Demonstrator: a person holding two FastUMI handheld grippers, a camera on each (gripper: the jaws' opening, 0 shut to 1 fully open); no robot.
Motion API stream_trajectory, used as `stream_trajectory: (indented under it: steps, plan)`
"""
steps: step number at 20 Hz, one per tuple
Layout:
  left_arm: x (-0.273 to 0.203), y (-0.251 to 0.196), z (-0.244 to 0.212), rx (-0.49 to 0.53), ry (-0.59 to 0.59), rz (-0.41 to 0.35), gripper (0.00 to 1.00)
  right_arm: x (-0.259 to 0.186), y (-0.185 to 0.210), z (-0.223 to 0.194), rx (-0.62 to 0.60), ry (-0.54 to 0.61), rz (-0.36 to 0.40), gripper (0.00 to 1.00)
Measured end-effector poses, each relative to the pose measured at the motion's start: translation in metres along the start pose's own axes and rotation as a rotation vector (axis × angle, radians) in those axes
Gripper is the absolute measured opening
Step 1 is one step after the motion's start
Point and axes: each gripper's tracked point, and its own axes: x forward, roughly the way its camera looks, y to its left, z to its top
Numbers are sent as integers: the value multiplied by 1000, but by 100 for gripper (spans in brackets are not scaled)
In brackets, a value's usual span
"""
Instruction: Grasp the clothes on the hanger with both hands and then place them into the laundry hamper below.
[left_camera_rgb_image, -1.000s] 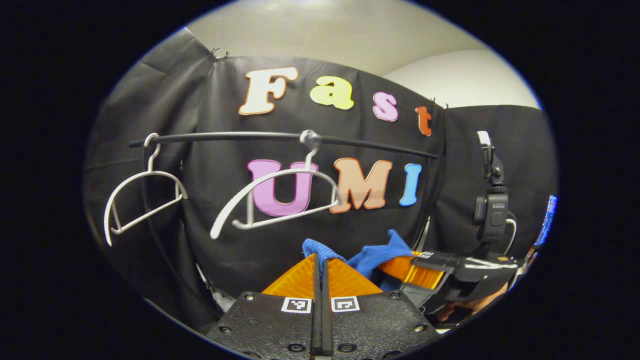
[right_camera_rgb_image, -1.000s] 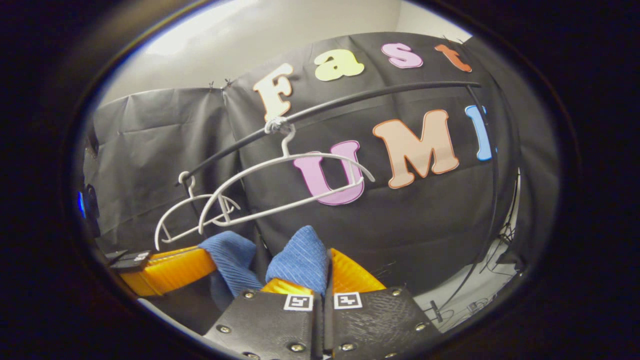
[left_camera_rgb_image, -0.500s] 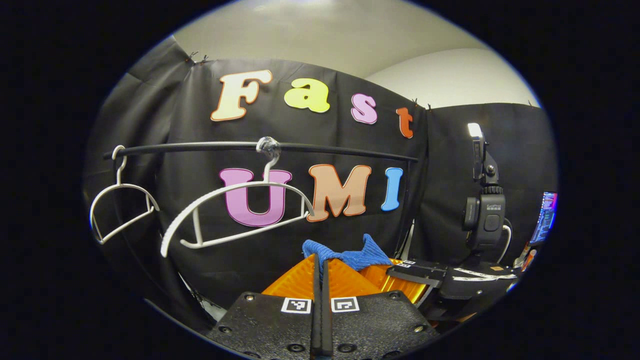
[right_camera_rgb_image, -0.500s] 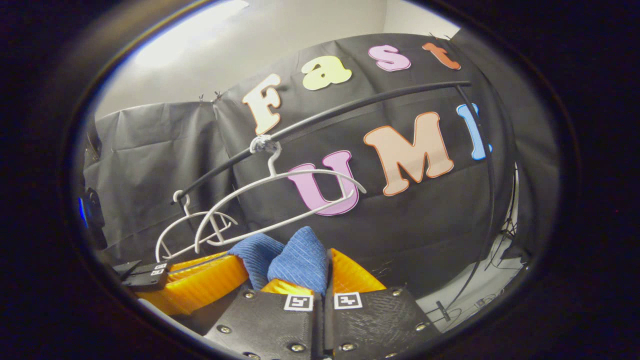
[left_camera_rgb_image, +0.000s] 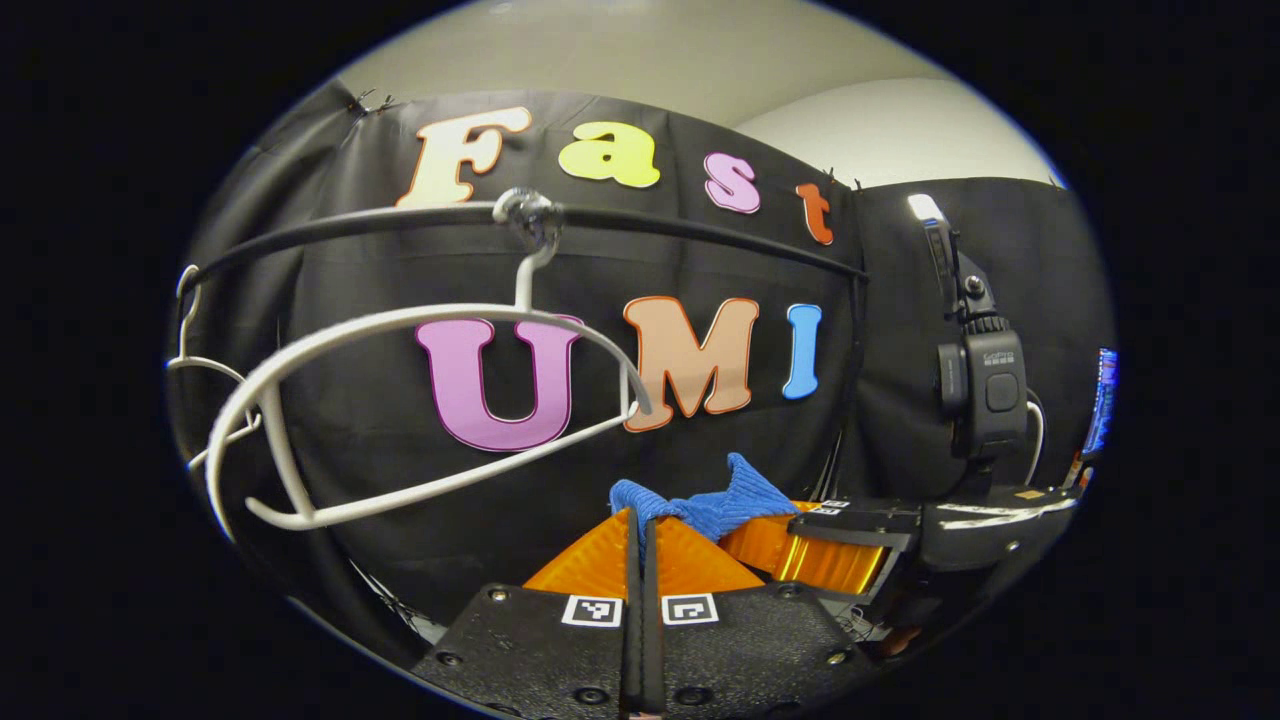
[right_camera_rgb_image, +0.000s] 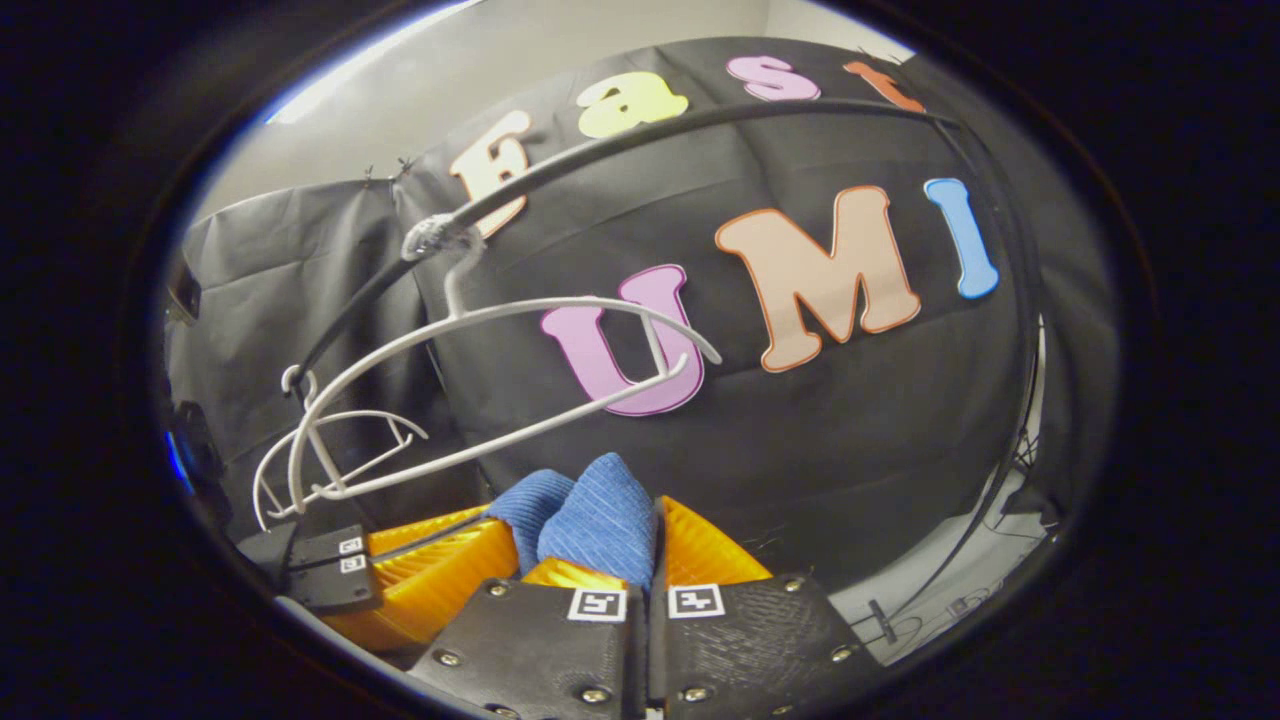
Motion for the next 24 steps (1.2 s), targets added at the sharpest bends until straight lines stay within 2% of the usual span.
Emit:
stream_trajectory:
  steps: [2,3,4,10,13,19,24]
  plan:
    - [11,5,-17,-3,25,7,0,19,-14,-7,39,12,-10,1]
    - [21,10,-28,0,46,10,0,27,-21,-16,48,28,-19,6]
    - [28,15,-39,3,62,15,0,34,-28,-26,45,51,-28,1]
    - [55,31,-121,-22,223,23,0,65,-59,-108,46,200,-79,1]
    - [68,40,-165,-27,326,36,1,75,-73,-151,71,284,-97,1]
    - [73,39,-213,-17,411,9,1,81,-98,-199,91,371,-159,1]
    - [74,54,-258,-26,496,19,1,89,-120,-248,88,465,-194,1]
